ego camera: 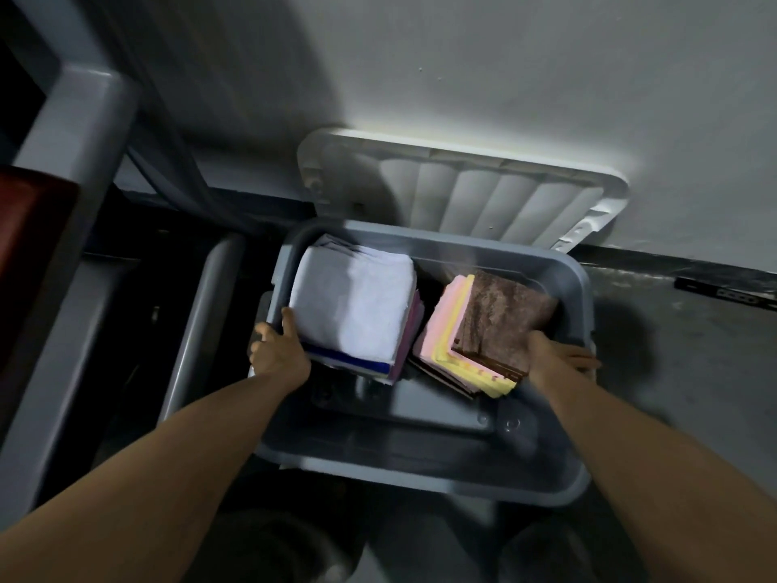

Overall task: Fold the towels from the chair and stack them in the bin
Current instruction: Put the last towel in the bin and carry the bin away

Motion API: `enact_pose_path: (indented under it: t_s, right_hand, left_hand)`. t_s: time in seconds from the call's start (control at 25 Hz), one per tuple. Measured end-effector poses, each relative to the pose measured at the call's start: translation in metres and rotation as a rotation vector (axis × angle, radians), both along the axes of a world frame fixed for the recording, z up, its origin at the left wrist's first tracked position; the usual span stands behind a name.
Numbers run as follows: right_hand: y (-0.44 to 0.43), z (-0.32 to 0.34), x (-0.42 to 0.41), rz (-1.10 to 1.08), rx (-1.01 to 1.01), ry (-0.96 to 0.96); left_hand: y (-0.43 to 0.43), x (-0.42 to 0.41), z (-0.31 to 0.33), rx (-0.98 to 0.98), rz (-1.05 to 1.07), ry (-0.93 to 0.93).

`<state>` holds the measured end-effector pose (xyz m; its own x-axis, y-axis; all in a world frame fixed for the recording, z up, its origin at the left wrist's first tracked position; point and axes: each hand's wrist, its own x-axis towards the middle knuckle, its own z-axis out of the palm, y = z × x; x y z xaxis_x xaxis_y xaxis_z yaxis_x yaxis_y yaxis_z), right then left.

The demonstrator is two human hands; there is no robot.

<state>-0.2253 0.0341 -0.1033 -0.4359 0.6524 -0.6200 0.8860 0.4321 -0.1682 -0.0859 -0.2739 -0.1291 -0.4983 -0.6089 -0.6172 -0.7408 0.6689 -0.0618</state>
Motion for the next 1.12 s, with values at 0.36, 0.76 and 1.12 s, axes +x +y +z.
enact_pose_path:
  t_s: [0.36,0.76,1.12]
  right_hand:
    - [-0.010,0.021,-0.023,0.210,0.014,0.101]
    - [-0.061,0.036,-0.048,0.764,-0.261,0.344]
    - [-0.088,0.078,-0.085,-0.377,-1.096,0.365]
  left_hand:
    - [0.007,-0.122,0.059,-0.187,-0.440,0.121]
    - [0.024,-0.238,0.102,-0.070,-0.630,0.413]
    - [0.041,-0.181,0.087,-0.098,-0.703,0.463]
